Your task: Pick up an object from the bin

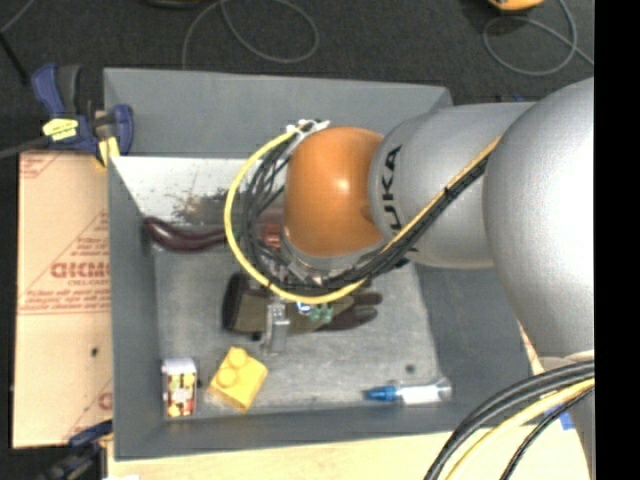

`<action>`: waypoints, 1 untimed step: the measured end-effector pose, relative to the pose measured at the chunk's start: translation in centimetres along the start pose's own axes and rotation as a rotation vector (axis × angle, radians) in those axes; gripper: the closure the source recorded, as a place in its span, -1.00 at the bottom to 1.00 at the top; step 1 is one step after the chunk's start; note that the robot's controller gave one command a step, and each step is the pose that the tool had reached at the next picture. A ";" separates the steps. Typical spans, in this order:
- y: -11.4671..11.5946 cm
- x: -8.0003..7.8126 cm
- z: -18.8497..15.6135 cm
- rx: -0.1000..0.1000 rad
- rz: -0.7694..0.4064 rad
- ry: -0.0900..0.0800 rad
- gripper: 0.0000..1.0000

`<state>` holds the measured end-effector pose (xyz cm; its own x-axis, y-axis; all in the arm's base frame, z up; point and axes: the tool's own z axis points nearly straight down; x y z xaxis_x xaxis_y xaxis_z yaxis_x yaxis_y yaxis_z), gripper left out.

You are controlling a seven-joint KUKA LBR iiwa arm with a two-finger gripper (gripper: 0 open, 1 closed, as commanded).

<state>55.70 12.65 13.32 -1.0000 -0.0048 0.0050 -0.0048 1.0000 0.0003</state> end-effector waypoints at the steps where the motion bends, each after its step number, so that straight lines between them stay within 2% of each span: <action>1: 0.0 -0.2 -0.5 -0.001 0.003 -0.008 -1.00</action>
Offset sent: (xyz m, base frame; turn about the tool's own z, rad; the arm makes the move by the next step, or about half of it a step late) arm 0.0562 -0.0329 -0.0428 -0.4710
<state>55.86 12.60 13.80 -1.0000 -0.0020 -0.0025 -0.0020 1.0000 0.0013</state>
